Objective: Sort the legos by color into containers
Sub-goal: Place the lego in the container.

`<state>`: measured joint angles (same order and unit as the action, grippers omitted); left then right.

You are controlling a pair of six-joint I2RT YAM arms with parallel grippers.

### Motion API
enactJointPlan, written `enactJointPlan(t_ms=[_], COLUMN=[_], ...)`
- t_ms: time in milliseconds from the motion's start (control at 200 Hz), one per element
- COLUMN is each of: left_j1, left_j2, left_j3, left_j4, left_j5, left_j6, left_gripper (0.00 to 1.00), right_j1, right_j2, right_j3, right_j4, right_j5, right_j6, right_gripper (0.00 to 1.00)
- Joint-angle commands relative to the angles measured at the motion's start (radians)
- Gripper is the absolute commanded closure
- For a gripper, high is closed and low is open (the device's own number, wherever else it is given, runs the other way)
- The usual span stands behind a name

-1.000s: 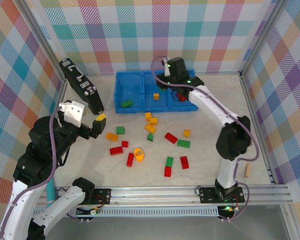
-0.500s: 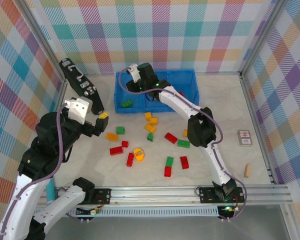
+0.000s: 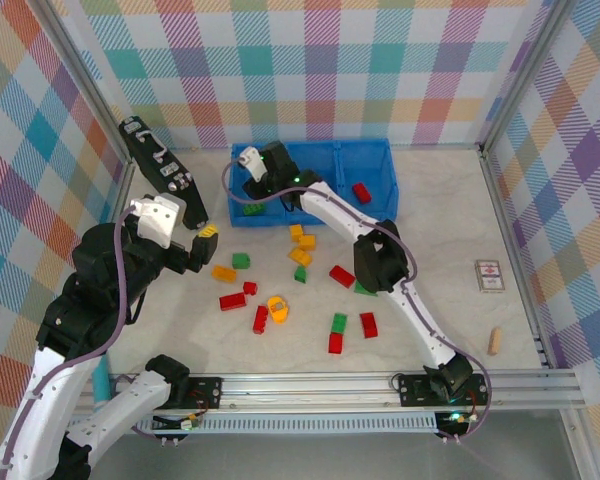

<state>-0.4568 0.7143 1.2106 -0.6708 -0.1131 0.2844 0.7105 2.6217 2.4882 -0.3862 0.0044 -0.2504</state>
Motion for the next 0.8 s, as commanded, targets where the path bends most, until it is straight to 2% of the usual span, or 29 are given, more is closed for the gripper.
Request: enactJointPlan(t_ms=[0, 370, 565, 670, 795], left_j1=[-0.009, -0.010, -0.009, -0.010, 0.008], left_j2=[0.004, 0.083, 0.243, 0.353, 0.440], left_j3=[0.027, 0.073, 0.168, 0.245, 0.312], left_j4=[0.017, 0.000, -0.083, -0.125, -0.136], left_j5=[0.022, 0.013, 0.064, 0.074, 0.062], left_j6=[-0.005, -0.045, -0.093, -0.112, -0.140], left_gripper=[0.00, 0.00, 0.00, 0.00, 0.00], right_j1=[0.014, 0.020, 0.014, 0.000, -0.022], right_j2=[0.026, -0.030, -0.120, -0.195, -0.328], right_j3=[0.044, 0.039, 0.034, -0.023, -0.186], right_j4=[-0.033, -0.028, -0.059, -0.081, -0.075], right_j5=[0.003, -0.044, -0.031, 0.005, 0.036], right_j6=[-0.043, -0.020, -0.021, -0.032, -0.043], right_gripper=[0.58, 0.48, 0.43, 0.42, 0.41])
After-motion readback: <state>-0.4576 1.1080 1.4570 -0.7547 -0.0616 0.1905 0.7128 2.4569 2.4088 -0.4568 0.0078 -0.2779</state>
